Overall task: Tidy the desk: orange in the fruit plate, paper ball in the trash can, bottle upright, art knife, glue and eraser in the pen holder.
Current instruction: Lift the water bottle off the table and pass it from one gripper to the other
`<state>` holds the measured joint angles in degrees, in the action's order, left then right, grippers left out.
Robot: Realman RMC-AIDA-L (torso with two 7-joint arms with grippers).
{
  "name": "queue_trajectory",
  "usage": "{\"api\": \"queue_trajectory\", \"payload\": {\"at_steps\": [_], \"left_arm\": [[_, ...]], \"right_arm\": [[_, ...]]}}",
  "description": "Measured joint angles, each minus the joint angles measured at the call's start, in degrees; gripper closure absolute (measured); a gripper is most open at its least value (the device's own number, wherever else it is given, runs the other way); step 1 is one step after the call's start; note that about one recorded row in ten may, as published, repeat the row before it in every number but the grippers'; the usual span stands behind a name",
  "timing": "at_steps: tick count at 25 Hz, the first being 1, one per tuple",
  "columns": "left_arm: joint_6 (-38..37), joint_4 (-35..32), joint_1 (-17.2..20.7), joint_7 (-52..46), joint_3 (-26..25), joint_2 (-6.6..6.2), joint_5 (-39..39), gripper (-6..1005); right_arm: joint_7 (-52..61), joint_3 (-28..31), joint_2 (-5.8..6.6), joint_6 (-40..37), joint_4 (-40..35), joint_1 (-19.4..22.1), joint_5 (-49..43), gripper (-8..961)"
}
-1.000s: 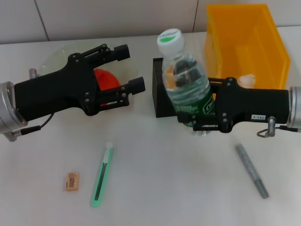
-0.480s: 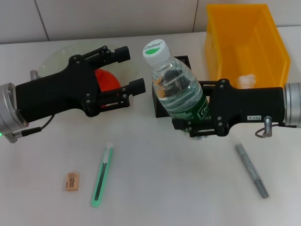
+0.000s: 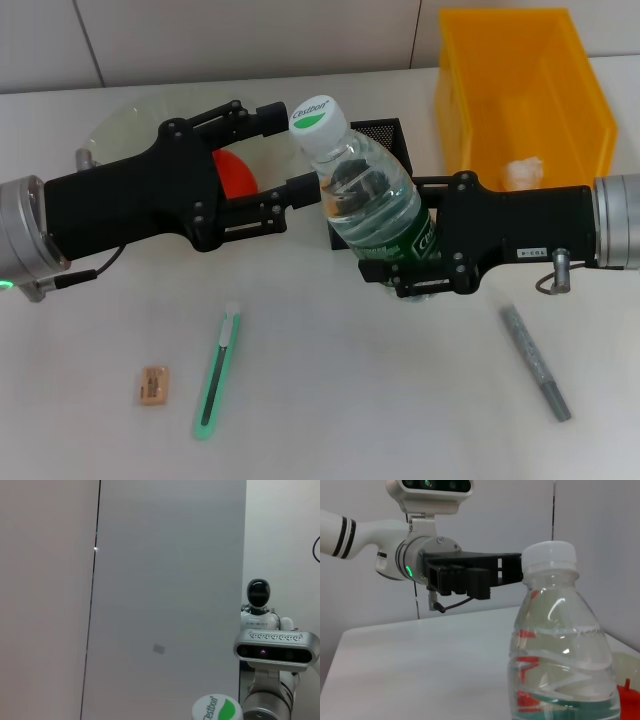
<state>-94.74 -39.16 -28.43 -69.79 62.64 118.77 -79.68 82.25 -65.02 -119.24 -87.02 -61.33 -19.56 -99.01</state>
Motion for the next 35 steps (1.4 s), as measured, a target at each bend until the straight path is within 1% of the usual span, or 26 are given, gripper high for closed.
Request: {"api": "queue_trajectory", "payload": {"at_steps": [4,7,15,17,18,21,22,28,32,35], "left_arm": [[0.00,0.63,-0.27,0.08,0.02,0.20,0.48,186],[-0.01,2.59,-0.55,1.38,0.43,0.33,3.07,186],[0.06,11.04,-1.89,4.96,0.79,0.33,11.18,186],[0.06,12.05,-2.06,5.34,0.87,0.36,11.72,187],[-0.02,14.56,-2.66,6.31,1.02,0.41,12.77,187],[0.06,16.01,-3.06,6.85,1.09,0.41,13.03,187],[-0.01,17.75,-3.69,7.28,1.12,0.42,13.34,187],[-0.55,19.73,-4.72,7.38,1.35,0.41,14.25,186],[-1.60,20.33,-4.98,7.31,1.75,0.40,16.30,187],[-1.99,20.38,-5.16,7.29,3.05,0.40,18.47,186]], "right_arm": [[-0.25,0.01,-0.12,-0.02,-0.11,-0.07,0.23,234],[-0.38,-0.12,-0.18,0.20,-0.19,-0.20,0.45,234],[-1.08,-0.45,-0.28,0.51,-0.31,-0.54,1.90,234],[-1.34,-0.43,-0.29,0.55,-0.31,-0.57,2.45,233],[-1.50,-0.40,-0.29,0.58,-0.31,-0.58,2.62,233],[-1.91,-0.42,-0.30,0.80,-0.30,-0.71,3.17,232],[-1.94,-0.44,-0.30,0.98,-0.30,-0.80,3.23,232],[-1.99,-0.71,-0.30,2.36,0.13,-1.44,3.41,233],[-2.01,-1.23,-0.29,3.57,0.24,-1.54,3.42,233],[-2.02,-1.78,-0.29,4.33,0.30,-1.54,3.47,234]]}}
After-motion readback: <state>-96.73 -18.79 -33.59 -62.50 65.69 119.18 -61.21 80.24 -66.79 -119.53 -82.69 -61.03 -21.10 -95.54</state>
